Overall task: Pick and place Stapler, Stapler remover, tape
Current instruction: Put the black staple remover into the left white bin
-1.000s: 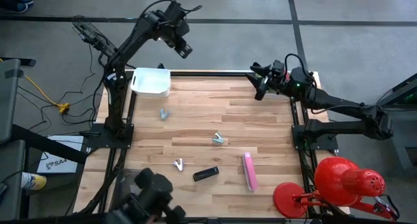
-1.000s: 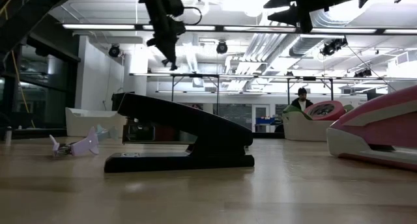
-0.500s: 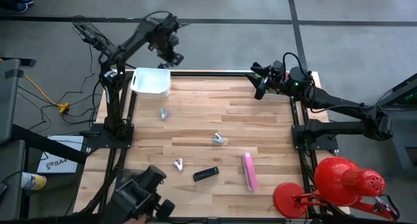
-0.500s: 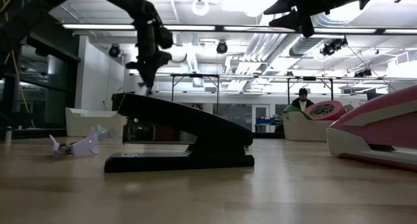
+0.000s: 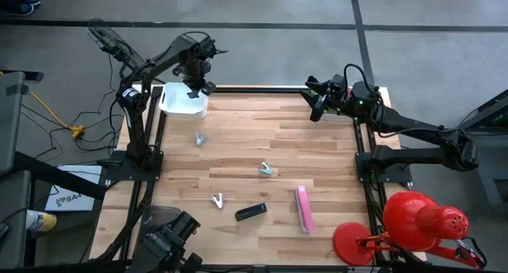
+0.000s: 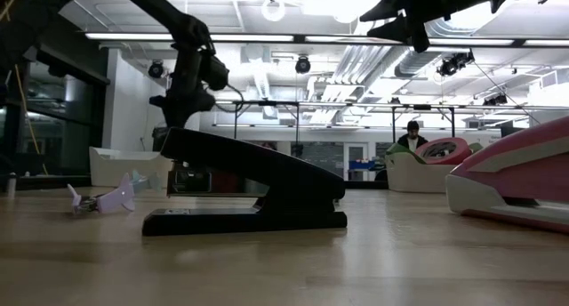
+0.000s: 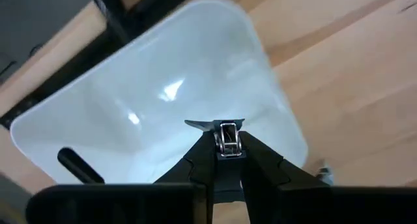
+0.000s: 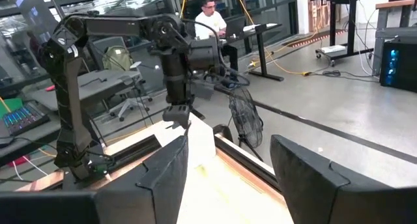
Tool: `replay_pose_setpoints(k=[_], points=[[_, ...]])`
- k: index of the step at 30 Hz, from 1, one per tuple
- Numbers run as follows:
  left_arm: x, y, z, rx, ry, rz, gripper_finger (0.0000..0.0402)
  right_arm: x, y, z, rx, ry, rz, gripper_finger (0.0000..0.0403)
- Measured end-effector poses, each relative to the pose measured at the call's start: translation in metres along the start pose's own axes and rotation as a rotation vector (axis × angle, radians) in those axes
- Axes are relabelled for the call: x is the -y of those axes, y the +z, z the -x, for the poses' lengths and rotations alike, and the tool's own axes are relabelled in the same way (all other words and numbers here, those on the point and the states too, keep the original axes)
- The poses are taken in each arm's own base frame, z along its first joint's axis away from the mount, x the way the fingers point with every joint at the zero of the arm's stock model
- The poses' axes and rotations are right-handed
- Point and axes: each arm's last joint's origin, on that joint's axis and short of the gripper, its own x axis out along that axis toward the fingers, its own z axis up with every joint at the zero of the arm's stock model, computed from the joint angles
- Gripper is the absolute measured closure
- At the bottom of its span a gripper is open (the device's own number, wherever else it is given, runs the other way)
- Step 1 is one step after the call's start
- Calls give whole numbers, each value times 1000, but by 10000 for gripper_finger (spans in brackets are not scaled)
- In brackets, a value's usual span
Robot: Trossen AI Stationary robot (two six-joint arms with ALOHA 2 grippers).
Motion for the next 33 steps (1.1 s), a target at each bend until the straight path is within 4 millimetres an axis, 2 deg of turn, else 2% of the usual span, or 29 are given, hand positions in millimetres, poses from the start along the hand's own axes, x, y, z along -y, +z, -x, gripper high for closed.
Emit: replay_pose_setpoints(k=[7,13,25,33], points=[[2,-1,-25,-22,-11,15,352,0,0,0,1,-8,1,194],[3,-3,-35,-34,-9,27,352,0,0,0,1,-7,-7,194],[3,-2,-39,-31,-11,31,346,0,0,0,1,-7,-17,194],[3,-3,-39,-32,-11,31,294,0,0,0,1,-7,-17,194]])
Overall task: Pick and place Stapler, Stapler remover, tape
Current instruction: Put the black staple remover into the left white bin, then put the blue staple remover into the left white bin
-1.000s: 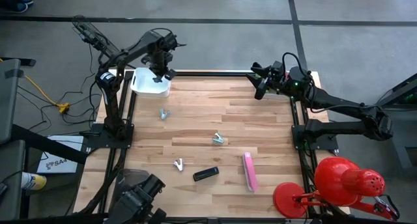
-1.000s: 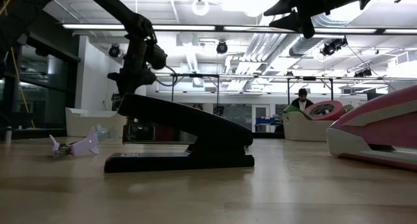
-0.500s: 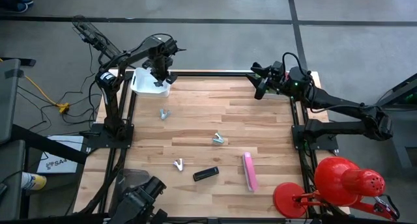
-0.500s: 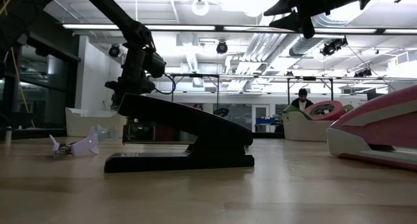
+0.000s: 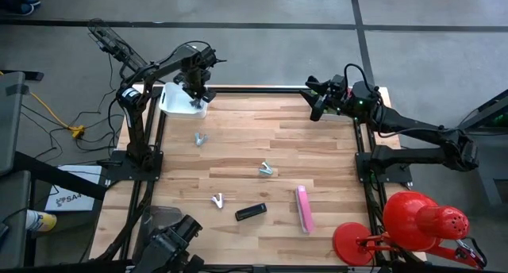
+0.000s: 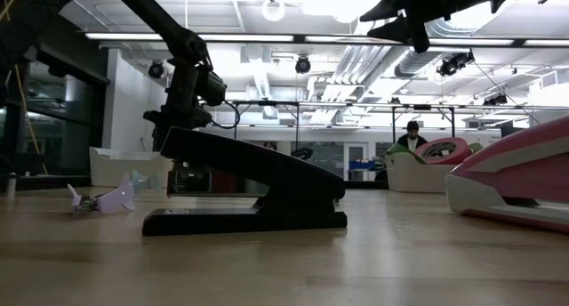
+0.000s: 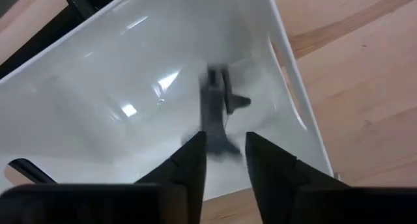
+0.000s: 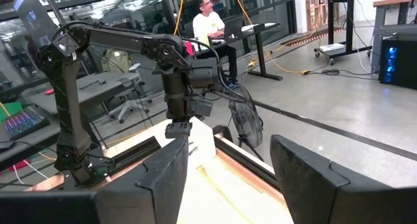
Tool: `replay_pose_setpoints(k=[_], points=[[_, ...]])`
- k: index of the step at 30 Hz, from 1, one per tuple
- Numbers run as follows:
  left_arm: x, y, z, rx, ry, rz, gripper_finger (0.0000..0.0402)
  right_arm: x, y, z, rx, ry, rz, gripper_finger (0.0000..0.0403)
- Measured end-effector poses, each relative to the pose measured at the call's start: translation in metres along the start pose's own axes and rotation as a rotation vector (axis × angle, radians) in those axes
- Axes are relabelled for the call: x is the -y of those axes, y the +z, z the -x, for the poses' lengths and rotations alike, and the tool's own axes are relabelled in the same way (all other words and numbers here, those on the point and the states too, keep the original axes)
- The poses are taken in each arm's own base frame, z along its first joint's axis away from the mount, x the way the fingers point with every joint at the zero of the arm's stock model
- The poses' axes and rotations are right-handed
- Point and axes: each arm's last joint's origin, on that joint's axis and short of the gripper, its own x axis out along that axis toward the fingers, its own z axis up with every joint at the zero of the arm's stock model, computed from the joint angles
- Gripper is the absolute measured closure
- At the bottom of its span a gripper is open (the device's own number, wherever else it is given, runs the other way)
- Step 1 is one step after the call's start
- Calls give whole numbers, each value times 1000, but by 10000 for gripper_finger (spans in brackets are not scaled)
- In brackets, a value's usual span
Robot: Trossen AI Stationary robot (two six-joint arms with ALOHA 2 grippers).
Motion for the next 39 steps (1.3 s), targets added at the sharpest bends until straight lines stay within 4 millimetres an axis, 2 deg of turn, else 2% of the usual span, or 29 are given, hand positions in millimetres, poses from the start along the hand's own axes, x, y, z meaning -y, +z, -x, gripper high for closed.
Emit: replay_pose_setpoints(k=[8,17,25,34,39], points=[[0,-4,4,-5,-1,6,249,0,-1,0,-11,-3,1,194],[-4,-26,41,89,-14,19,245,1,-4,0,-45,-12,5,194],[-3,-44,55,44,-105,58,245,1,-5,0,-54,-13,21,194],[14,-51,56,-10,-98,76,239,2,-8,0,-90,-4,32,194],[31,-58,60,-19,-51,60,194,2,-11,1,-119,-5,33,194]])
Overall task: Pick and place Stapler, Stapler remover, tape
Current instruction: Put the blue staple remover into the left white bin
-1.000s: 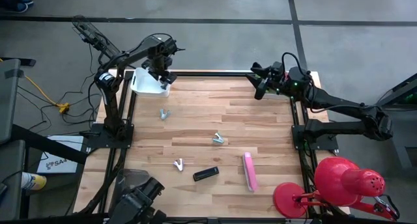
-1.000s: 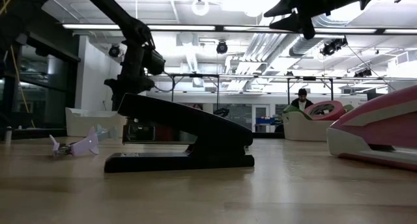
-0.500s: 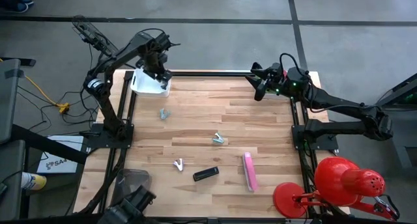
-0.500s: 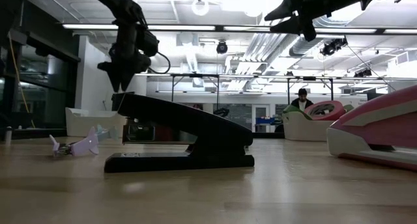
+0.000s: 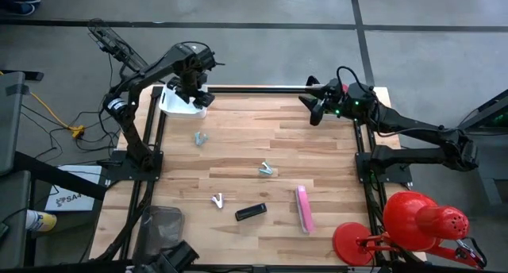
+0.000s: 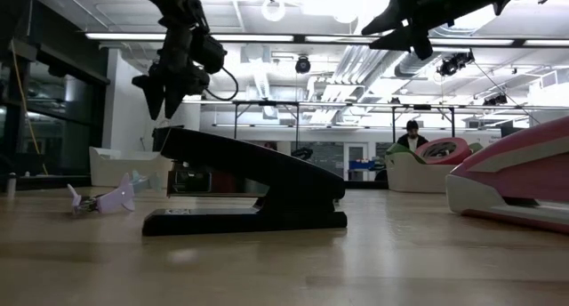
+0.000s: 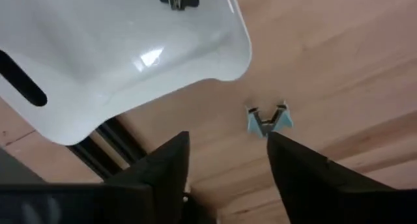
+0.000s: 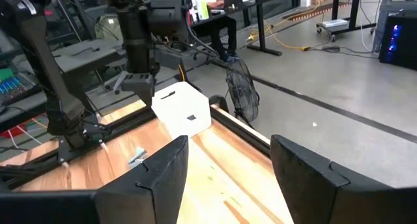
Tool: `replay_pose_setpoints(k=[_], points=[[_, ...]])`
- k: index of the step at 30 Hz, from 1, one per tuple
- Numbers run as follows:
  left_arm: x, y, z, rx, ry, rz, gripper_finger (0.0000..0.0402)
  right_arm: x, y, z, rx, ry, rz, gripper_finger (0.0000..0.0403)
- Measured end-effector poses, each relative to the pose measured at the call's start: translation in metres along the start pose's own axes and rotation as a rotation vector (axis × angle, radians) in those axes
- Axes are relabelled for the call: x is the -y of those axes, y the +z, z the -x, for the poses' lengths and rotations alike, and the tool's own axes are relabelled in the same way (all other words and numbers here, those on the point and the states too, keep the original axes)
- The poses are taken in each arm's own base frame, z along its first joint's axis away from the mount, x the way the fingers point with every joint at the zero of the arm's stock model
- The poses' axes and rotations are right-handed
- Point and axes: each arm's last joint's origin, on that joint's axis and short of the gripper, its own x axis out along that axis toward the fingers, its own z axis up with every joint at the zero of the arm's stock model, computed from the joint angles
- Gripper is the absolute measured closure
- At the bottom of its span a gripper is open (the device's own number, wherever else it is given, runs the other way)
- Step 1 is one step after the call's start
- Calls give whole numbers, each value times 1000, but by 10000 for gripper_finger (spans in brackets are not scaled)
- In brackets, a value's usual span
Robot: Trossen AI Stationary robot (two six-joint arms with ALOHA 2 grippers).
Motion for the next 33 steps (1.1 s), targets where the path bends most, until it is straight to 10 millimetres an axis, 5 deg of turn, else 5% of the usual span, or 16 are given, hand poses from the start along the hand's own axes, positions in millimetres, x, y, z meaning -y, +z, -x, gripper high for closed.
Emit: replay_pose_setpoints(k=[7,16,22,33], points=[[30,-13,1,9,82,-36,117,0,0,0,-1,7,0,194],[54,-26,5,71,153,-41,103,-1,0,0,-12,52,0,194],[50,-45,7,143,92,-12,103,-2,0,0,-14,63,18,194],[33,-86,-28,182,-23,163,103,-2,-1,0,-19,75,59,194]])
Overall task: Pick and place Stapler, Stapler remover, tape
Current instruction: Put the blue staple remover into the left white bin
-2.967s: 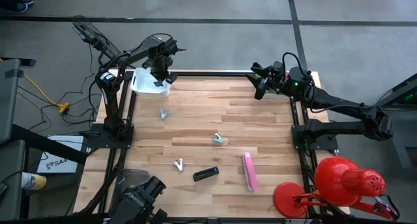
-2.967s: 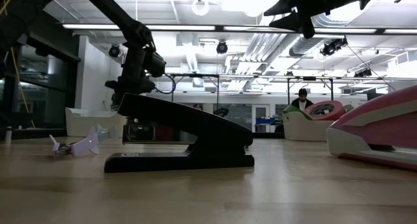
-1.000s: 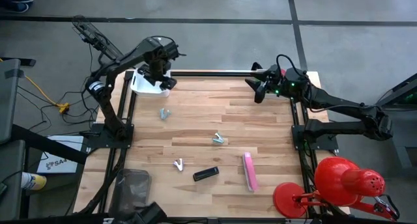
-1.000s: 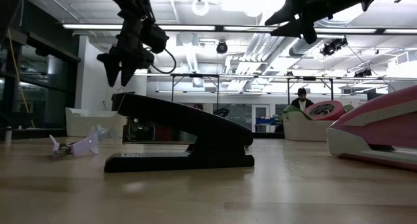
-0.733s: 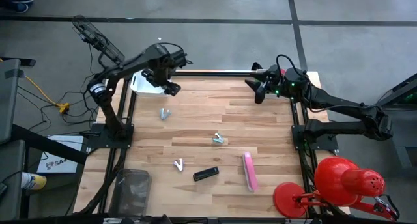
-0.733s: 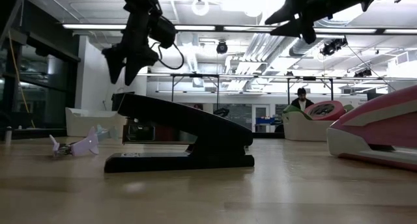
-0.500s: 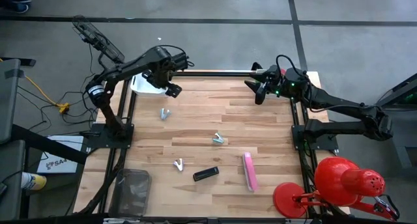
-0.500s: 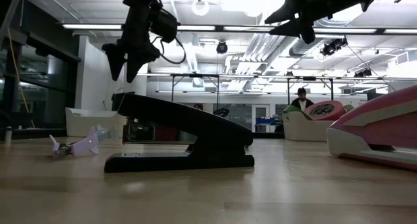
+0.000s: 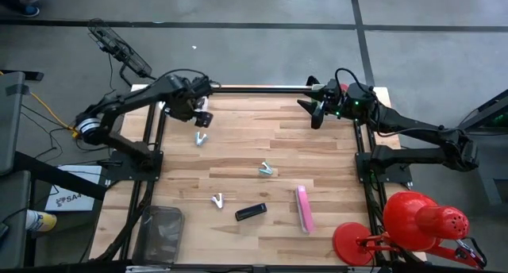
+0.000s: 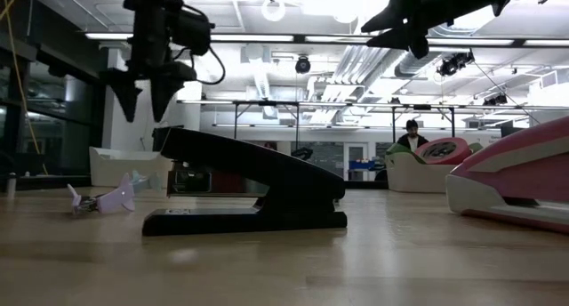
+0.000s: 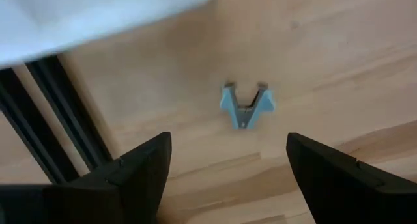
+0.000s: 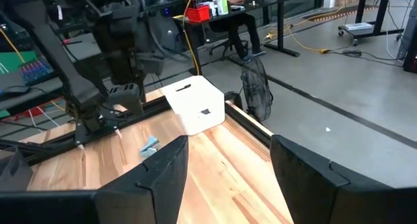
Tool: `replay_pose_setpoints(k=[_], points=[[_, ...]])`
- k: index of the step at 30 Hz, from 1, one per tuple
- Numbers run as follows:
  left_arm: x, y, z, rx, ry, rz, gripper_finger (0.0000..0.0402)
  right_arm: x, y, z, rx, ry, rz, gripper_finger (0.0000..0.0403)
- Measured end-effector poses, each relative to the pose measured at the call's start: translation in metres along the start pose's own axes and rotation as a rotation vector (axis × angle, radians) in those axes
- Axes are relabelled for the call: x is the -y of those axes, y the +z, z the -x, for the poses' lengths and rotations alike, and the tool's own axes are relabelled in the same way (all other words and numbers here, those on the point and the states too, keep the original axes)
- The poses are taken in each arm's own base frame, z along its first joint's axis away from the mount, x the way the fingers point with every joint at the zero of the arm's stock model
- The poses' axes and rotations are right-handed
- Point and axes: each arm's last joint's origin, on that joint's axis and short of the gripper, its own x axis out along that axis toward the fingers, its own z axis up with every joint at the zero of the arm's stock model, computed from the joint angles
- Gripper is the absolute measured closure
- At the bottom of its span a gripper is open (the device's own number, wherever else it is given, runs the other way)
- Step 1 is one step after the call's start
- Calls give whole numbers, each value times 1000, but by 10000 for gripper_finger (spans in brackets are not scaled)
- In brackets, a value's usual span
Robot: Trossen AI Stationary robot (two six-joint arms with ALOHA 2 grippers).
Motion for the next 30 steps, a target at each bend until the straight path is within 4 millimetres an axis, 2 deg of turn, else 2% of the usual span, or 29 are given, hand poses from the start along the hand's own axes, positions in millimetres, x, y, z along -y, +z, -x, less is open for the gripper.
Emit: replay_pose_setpoints(k=[8,19,30], points=[[4,-22,-30,-64,19,31,103,0,0,0,-1,3,1,194],[28,-43,-61,70,-14,-7,103,0,0,0,-3,5,0,194],[24,-59,-94,93,-4,26,103,0,0,0,-3,6,-2,194]])
